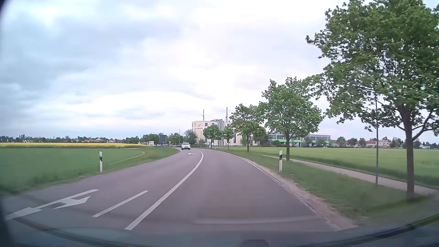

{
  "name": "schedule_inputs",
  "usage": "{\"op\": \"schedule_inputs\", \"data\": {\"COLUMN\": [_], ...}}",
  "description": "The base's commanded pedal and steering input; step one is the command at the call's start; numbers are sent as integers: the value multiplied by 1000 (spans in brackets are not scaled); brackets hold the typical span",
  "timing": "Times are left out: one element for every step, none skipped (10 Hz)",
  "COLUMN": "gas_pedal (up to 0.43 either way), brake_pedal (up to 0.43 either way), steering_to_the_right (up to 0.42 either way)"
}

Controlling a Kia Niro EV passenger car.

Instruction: Follow the waypoints while adhering to traffic rules and regulations

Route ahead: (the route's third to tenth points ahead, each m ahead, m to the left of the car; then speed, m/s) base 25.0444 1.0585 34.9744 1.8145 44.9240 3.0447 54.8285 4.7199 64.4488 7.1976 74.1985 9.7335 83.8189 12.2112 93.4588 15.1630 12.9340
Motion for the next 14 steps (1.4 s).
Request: {"op": "schedule_inputs", "data": {"gas_pedal": [260,260,260,260,268,268,268,268,268,268,268,268,268,268], "brake_pedal": [0,0,0,0,0,0,0,0,0,0,0,0,0,0], "steering_to_the_right": [-15,-15,-15,-15,-15,-15,-15,-15,-15,-15,-15,-15,-15,-15]}}
